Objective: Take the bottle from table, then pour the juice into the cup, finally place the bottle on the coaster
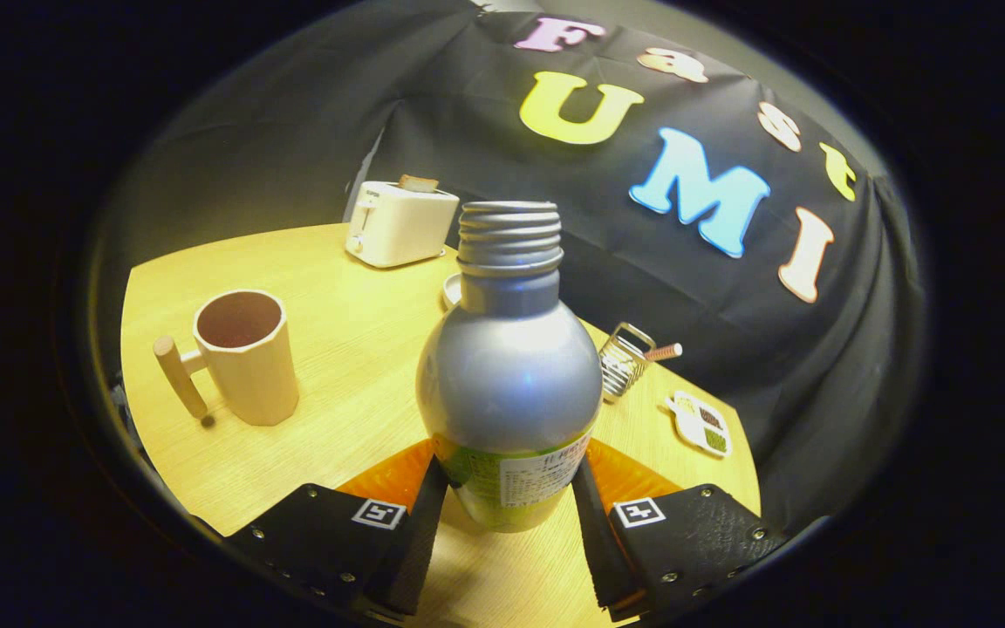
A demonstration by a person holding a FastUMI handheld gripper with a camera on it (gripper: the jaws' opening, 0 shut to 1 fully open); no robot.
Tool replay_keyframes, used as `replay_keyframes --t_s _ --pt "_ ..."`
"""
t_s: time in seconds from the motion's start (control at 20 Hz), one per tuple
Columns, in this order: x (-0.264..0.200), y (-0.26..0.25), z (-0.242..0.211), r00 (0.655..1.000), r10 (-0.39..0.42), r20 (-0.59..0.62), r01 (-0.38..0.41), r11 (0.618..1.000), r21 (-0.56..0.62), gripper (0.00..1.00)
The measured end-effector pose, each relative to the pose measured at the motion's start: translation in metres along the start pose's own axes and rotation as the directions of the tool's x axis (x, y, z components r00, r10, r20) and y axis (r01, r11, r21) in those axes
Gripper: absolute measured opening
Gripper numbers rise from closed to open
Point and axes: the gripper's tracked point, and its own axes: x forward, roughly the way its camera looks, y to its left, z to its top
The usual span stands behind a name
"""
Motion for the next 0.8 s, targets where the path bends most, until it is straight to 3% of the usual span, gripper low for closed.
replay_keyframes --t_s 0.4,0.8 --pt "0.000 0.030 0.029 1.000 0.004 0.030 0.004 0.963 -0.268 0.72" --pt "0.005 0.047 0.038 1.000 -0.024 0.002 0.021 0.857 -0.515 0.72"
